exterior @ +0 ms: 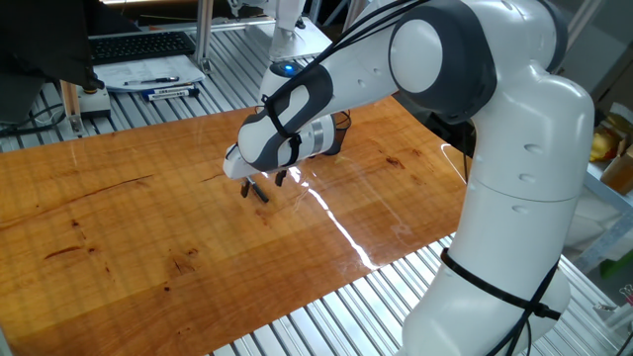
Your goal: Put the pen into the pen holder
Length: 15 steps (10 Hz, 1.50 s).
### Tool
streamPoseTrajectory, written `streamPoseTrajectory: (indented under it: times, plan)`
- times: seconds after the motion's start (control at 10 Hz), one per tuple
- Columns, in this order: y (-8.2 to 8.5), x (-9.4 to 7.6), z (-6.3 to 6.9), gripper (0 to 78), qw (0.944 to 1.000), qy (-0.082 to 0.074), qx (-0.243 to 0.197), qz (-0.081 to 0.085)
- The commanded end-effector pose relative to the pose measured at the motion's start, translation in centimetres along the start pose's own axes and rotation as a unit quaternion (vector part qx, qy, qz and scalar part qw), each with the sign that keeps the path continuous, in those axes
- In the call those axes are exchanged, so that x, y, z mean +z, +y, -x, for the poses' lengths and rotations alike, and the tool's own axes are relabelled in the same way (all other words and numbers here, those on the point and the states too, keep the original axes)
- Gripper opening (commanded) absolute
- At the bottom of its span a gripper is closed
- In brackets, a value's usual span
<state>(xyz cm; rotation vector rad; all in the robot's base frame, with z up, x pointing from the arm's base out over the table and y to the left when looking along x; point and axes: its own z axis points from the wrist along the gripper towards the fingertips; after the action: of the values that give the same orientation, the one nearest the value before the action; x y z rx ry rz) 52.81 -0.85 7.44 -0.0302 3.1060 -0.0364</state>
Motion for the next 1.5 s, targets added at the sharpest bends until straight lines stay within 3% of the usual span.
streamPoseTrajectory:
  times: [0.1,0.2,1.5]
  plan:
    - [-0.1,-0.1,0.2,77.4,1.0,-0.001,-0.001,0.001]
    - [0.0,1.1,-0.2,77.4,1.0,-0.001,0.0,0.007]
    - [0.1,1.4,-0.2,77.4,0.9996,0.002,-0.028,0.008]
